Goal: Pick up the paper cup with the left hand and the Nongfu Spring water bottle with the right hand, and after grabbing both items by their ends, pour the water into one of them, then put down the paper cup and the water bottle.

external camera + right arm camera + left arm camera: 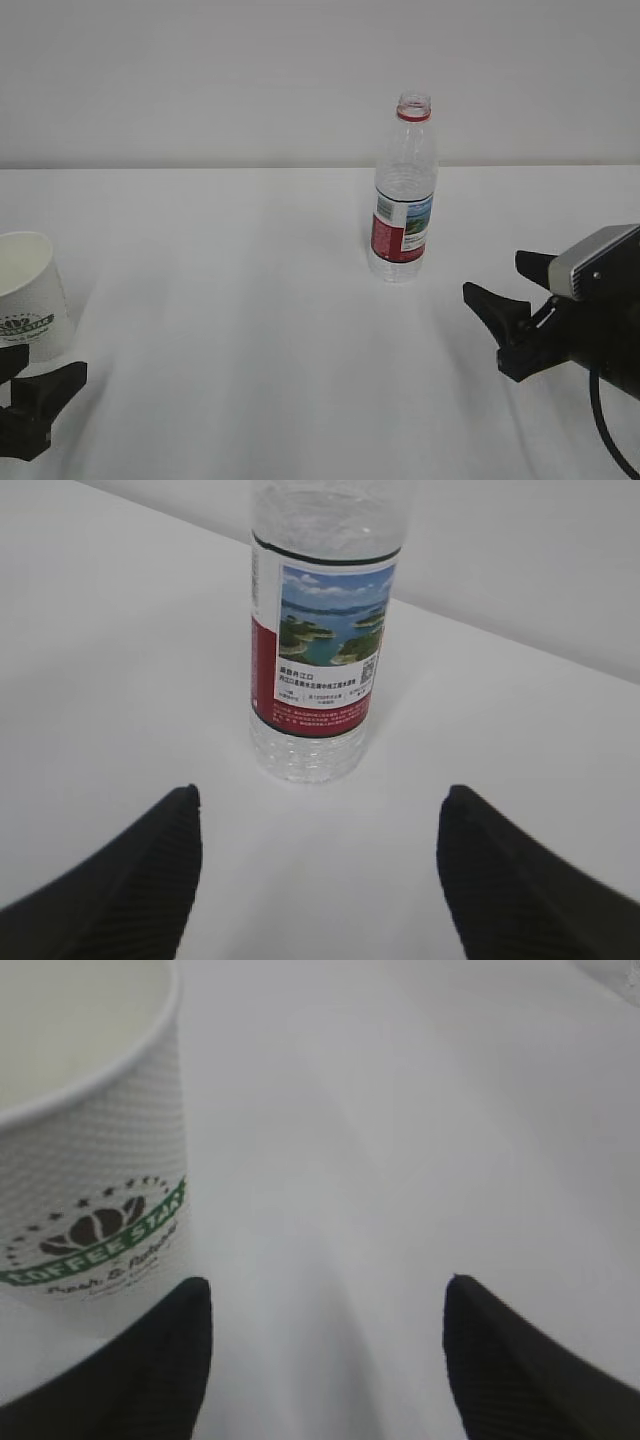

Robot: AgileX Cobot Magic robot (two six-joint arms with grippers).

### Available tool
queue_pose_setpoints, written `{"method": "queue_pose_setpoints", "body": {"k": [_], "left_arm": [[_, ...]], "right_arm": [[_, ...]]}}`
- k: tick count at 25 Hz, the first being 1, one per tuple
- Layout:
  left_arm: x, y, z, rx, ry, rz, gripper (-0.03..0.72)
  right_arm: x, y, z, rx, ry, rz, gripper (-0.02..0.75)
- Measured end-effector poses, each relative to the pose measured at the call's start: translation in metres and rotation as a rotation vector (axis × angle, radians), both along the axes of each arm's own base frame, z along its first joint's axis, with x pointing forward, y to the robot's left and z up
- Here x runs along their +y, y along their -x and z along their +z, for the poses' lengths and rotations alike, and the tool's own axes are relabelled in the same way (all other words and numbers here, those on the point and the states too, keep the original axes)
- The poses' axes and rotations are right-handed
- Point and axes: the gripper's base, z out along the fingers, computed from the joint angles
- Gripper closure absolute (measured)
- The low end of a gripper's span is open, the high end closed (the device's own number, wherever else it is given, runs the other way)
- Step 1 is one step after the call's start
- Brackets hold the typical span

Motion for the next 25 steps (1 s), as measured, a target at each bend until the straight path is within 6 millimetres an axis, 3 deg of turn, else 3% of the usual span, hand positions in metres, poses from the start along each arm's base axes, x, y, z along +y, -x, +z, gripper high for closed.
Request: {"method": "queue_pose_setpoints", "body": {"k": [9,13,21,25], "left_arm": [[0.006,-0.003,0.016,-0.097,0.018,0.074,0.160],[0.010,-0.004,0.017,-0.104,0.020,0.133,0.160],[0.014,-0.004,0.017,-0.104,0.020,0.174,0.160],[0.014,-0.004,0.017,-0.104,0.020,0.174,0.160]], "right_arm": [[-0.002,-0.001,0.000,0.059,-0.122,-0.061,0.181],[-0.002,-0.001,0.000,0.054,-0.117,-0.062,0.143],[0.001,-0.019,0.008,-0.025,-0.084,-0.046,0.080],[0.002,-0.028,0.001,-0.022,-0.062,-0.041,0.076]]}}
